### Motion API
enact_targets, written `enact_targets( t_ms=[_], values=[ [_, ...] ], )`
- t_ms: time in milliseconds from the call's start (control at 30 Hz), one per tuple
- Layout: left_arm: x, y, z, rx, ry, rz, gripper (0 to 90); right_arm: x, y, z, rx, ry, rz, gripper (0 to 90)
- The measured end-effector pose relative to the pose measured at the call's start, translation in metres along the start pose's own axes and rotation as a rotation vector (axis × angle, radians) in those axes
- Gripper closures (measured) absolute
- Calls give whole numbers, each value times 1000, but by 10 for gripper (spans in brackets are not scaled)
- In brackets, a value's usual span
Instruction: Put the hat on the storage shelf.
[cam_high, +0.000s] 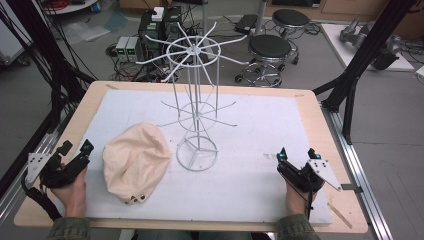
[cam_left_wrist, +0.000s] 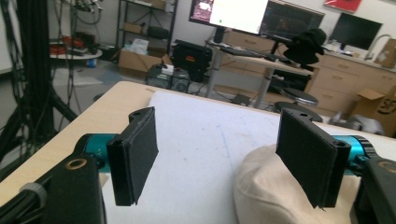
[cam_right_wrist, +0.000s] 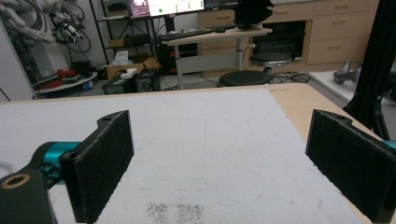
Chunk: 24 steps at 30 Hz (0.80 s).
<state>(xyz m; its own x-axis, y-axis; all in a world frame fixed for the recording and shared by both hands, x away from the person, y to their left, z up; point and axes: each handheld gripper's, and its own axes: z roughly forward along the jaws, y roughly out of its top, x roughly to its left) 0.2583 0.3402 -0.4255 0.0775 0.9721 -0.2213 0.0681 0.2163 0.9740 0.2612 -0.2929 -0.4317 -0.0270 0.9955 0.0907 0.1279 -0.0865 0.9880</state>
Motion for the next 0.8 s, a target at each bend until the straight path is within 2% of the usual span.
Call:
enact_targets(
  t_ms=[200, 267, 533, 700, 800],
  values=[
    [-13, 8, 6, 37, -47, 99, 270, 0, 0, 2, 1, 8, -1, 65],
    [-18, 10, 8, 57, -56, 117, 245, 0, 0, 2, -1, 9, 1, 65],
    [-27, 16, 14, 98, -105, 124, 242, -3, 1, 3, 1, 6, 8, 65],
    [-33, 24, 24, 127, -128, 143, 246, -3, 2, 4, -4, 4, -31, 65],
    [-34, 27, 30, 138, -147, 135, 247, -4, 2, 5, -4, 3, -23, 65]
  ],
)
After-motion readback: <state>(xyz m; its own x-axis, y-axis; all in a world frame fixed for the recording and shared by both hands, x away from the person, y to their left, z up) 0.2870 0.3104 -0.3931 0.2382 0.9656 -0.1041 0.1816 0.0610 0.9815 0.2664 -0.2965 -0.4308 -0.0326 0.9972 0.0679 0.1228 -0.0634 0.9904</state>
